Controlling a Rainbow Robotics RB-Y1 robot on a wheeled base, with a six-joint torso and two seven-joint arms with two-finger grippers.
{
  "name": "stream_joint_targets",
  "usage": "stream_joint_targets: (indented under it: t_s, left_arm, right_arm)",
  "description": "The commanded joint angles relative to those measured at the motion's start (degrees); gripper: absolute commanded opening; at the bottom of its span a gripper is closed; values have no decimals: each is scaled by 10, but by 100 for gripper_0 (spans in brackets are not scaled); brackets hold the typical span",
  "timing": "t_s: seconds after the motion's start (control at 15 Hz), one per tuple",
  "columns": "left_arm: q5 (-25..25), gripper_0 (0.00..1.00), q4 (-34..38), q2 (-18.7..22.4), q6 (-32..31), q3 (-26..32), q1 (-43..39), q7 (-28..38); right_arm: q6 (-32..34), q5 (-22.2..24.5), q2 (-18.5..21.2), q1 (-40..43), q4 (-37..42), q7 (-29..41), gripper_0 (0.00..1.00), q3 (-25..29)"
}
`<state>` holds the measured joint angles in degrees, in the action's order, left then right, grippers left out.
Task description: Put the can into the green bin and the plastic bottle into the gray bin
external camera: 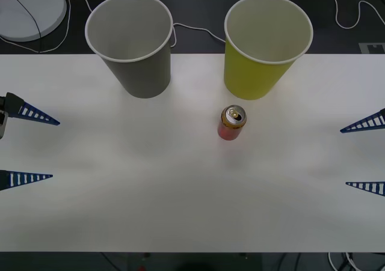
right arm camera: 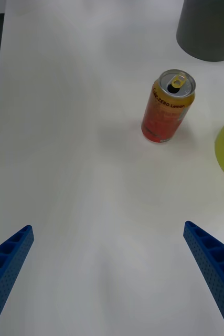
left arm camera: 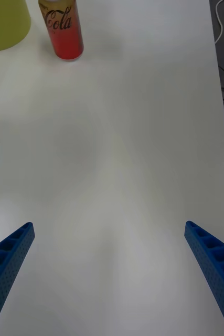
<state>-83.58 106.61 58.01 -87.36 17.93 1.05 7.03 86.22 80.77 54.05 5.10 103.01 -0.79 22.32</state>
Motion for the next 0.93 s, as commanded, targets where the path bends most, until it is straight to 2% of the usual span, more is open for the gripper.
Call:
stream_joint_targets:
  t_s: [0.07, 0.53, 0.93]
  left_arm:
    - [0, 100, 0, 0, 0, 0, 0, 0]
    - [0, 100, 0, 0, 0, 0, 0, 0]
    - [0, 100, 0, 0, 0, 0, 0, 0]
  right_arm:
    - [0, 0, 0, 0, 0, 0, 100, 0]
    - [-6, -24, -16, 18, -14, -4, 100, 5]
    - [-47, -69, -30, 19, -88, -35, 100, -14]
